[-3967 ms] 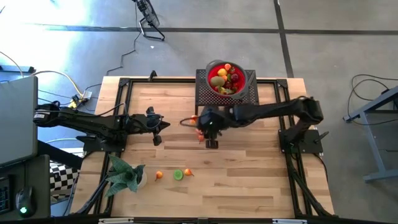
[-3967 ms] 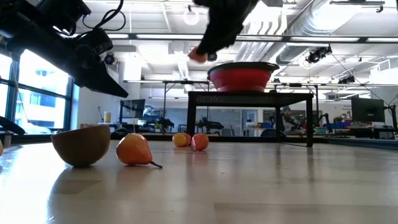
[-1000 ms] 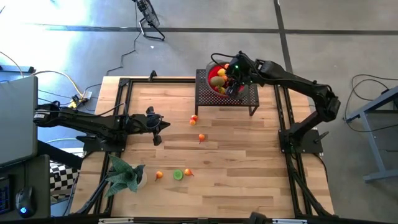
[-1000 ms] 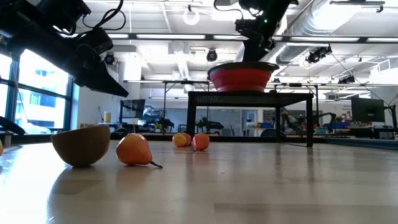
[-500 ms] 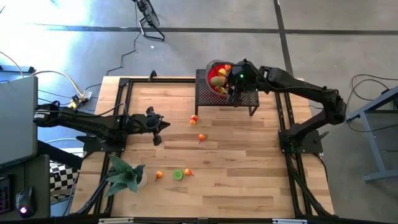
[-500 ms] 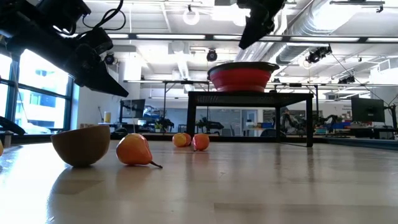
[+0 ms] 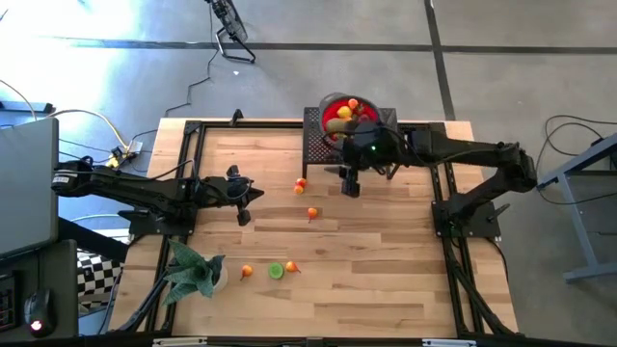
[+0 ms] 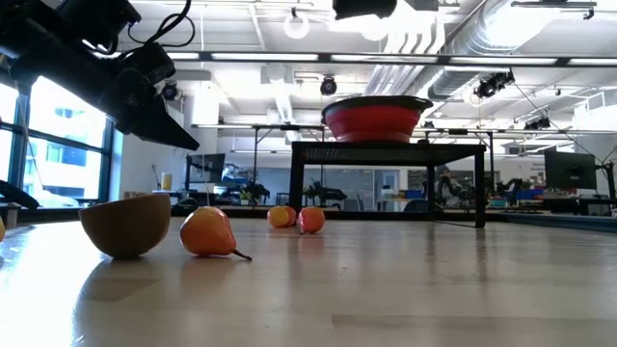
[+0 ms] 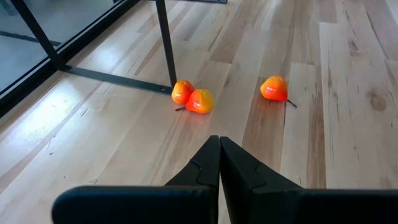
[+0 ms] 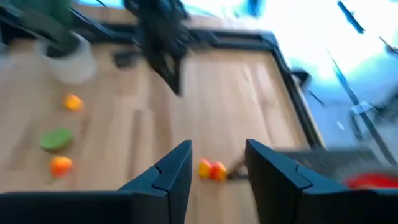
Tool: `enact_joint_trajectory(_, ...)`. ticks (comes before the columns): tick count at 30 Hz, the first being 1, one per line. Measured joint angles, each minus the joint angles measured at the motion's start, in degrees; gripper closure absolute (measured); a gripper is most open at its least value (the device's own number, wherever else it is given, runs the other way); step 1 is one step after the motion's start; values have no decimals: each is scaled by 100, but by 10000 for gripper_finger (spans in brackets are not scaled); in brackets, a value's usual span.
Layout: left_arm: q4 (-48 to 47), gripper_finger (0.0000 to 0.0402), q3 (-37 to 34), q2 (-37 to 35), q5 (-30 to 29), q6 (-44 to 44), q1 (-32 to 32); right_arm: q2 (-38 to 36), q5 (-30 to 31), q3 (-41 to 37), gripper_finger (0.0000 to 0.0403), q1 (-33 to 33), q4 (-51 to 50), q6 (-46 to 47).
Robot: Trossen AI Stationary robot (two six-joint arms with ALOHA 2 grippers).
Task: Pick & Place Fruit
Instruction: Put the pear into the strainer on the shelf
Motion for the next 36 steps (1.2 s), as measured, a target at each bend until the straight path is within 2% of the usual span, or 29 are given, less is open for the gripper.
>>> enact_joint_trajectory(6, 0, 396, 0, 0, -2, 0, 2, 26, -464, 0, 261, 323, 639, -170)
enact_joint_trajectory(15, 0, 396, 0, 0, -9, 0, 0, 159, -1260, 0, 261, 506, 1050, -312)
enact_joint_trajectory(19, -2, 396, 0, 0, -9, 0, 2, 245, -1069, 0, 261, 551, 1500, -182)
enact_joint_trajectory(25, 0, 396, -2, 0, -13, 0, 0, 436, -228, 9, 261, 852, 1913, -1172)
enact_joint_trajectory(36, 1, 396, -7, -2, -33, 42, 2, 1045, -167, 0, 261, 915, 1542, -1389)
